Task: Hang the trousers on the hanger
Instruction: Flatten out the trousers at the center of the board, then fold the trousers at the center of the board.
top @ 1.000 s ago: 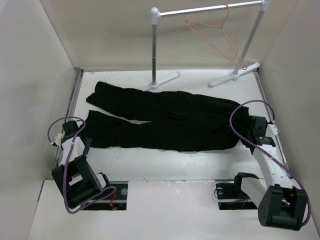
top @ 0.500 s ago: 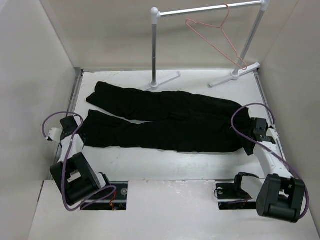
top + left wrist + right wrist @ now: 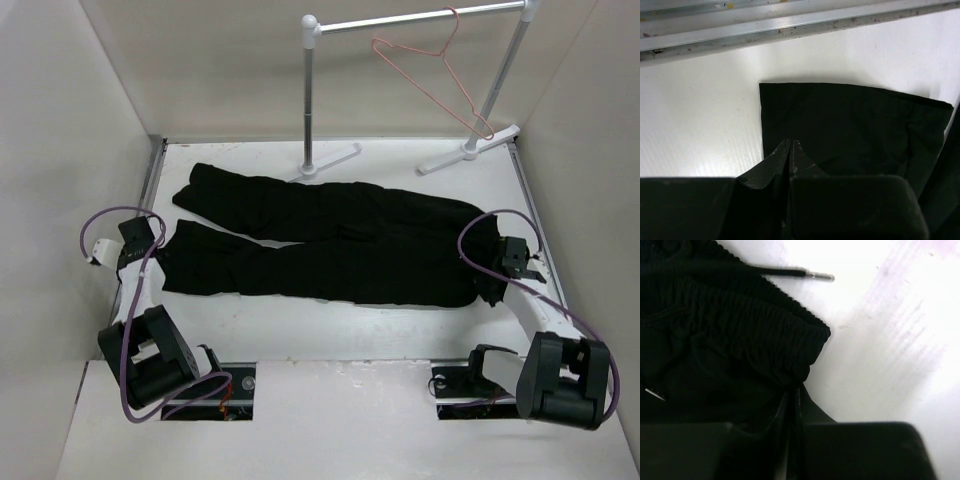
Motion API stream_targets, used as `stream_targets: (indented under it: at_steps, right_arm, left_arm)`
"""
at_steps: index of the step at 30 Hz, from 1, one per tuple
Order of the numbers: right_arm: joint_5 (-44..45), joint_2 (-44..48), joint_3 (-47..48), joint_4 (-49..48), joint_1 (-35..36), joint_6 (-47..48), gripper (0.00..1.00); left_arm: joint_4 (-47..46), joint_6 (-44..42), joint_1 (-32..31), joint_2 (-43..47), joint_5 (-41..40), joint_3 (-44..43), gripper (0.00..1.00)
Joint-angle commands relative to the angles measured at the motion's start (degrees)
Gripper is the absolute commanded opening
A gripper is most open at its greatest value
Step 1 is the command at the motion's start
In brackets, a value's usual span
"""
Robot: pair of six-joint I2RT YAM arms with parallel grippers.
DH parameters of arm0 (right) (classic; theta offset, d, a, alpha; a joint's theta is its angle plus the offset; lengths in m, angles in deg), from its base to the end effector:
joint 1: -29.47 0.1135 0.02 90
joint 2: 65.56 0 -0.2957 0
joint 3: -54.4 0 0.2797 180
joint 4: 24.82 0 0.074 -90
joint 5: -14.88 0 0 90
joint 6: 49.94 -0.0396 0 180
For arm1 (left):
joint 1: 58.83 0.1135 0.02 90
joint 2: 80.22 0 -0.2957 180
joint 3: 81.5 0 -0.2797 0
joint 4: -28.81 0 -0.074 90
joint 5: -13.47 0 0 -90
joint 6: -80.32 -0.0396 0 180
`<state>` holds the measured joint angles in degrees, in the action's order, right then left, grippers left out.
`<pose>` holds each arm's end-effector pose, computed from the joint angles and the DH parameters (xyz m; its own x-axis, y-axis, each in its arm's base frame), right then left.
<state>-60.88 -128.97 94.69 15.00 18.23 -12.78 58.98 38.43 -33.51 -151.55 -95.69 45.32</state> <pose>0.1903 -0.0478 0.1680 -0.2896 0.8451 -0.4494 0.8765 0.4227 0.2302 0.2342 0.1252 0.2233 -0.0032 -0.7794 -0.6265 -0.9040 0.2700 -0.3313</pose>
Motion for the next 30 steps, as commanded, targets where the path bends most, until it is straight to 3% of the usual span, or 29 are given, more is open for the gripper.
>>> stream_targets:
  at_steps: [1,6,10,12,15,18,27,30]
  right_arm:
    - [-0.8,1.9,2.3,0.2,-0.6,0.3,0.06]
    - [1.3,22.4,4.2,13.6,2.3,-0.3,0.06]
    - [0.3,29.6,5.4,18.5,5.7,-1.6,0.06]
    - [-0.7,28.2,3.8,16.5,6.4,-2.5,0.06]
    - [-4.9,25.9,3.0,13.4,5.2,-0.5,0.06]
    - [-5.7,25.2,2.5,11.9,4.1,0.9,0.07]
    - [-6.3,24.2,2.0,10.4,6.5,1.1,0.07]
    - [-6.2,24.0,2.0,10.4,6.8,1.0,0.08]
  left_arm:
    - [3.0,0.6,0.4,2.4,-1.4,-4.1,0.0]
    - [9.5,-0.3,2.2,8.4,-2.4,-9.6,0.0]
    - [12.5,-3.1,2.2,9.7,-2.7,-10.2,0.02]
    - [12.0,-3.4,2.1,10.1,0.2,-6.1,0.11]
    - [9.5,-2.9,4.0,10.1,4.5,0.4,0.38]
    - [6.3,-4.1,4.4,8.0,6.1,2.7,0.47]
    - [-1.3,-4.5,5.3,-4.2,8.1,1.0,0.45]
    - [-2.6,-4.6,5.2,-7.3,8.8,0.9,0.39]
